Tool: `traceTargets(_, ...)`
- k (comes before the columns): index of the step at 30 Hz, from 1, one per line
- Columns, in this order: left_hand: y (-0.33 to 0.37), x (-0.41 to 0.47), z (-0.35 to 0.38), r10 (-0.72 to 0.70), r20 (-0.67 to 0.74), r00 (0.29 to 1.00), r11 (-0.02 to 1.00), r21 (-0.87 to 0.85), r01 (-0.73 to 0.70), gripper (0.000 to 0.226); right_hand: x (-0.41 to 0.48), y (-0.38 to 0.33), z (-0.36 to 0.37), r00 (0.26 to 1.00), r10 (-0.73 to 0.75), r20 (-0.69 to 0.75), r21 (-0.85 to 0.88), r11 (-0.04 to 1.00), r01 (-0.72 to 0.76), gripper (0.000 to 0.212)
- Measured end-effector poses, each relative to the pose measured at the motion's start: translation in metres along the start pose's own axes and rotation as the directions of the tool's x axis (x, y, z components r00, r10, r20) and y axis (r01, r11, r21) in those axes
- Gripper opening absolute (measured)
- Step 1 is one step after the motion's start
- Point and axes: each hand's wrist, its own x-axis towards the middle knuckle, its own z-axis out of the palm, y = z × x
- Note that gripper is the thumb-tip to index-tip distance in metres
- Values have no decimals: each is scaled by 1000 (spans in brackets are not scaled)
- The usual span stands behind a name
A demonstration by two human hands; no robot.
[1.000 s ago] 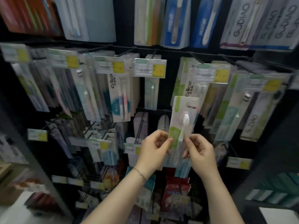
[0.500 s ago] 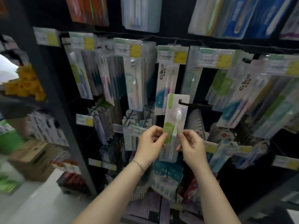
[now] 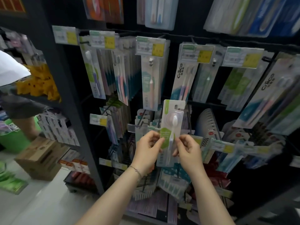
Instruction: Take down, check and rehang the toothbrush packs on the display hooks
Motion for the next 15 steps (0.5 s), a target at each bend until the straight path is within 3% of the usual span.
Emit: traceTargets(15, 26, 30, 50, 88, 121, 989, 995, -55, -82, 6, 27, -16, -48, 987, -53, -155, -24, 998, 50, 16)
